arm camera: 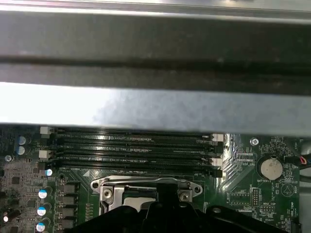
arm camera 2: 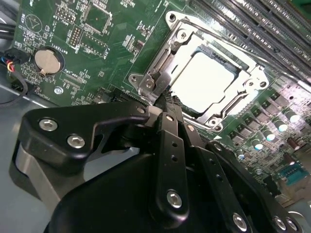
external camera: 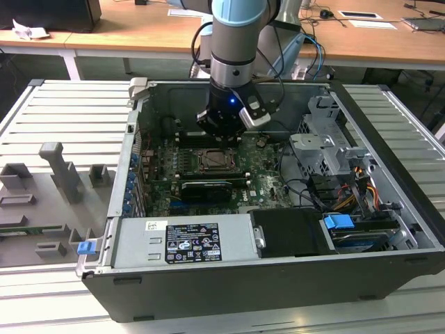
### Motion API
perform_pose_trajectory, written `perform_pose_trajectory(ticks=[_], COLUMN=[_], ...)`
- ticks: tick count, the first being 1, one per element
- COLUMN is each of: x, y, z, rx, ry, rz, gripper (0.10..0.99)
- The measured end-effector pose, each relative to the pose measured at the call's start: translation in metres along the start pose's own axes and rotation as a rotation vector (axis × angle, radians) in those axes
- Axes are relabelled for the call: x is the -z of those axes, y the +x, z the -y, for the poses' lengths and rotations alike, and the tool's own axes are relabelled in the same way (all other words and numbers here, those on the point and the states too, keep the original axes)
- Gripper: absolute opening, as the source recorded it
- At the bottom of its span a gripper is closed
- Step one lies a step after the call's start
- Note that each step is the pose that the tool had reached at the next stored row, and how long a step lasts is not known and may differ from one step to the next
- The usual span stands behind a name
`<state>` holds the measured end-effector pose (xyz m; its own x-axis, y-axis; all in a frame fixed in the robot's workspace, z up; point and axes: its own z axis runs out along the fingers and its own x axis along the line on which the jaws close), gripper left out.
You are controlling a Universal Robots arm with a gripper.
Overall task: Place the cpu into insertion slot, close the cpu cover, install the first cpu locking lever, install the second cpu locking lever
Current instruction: 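Install the second cpu locking lever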
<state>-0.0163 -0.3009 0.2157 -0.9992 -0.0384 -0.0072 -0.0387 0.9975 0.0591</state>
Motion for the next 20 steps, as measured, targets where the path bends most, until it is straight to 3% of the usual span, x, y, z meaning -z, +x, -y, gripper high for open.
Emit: perform_pose_trajectory(ticks=[8,13,20], x=[0.0034,0.004,0.0075], y=[0.0002,0.0006,0.0007], z=[0.0064,0.0163,0.02], rx=[0.0,0.0,0.0], ry=[0.0,0.0,0.0], rz=[0.0001,0.0,0.0], gripper=[0.106,0.106,0.106])
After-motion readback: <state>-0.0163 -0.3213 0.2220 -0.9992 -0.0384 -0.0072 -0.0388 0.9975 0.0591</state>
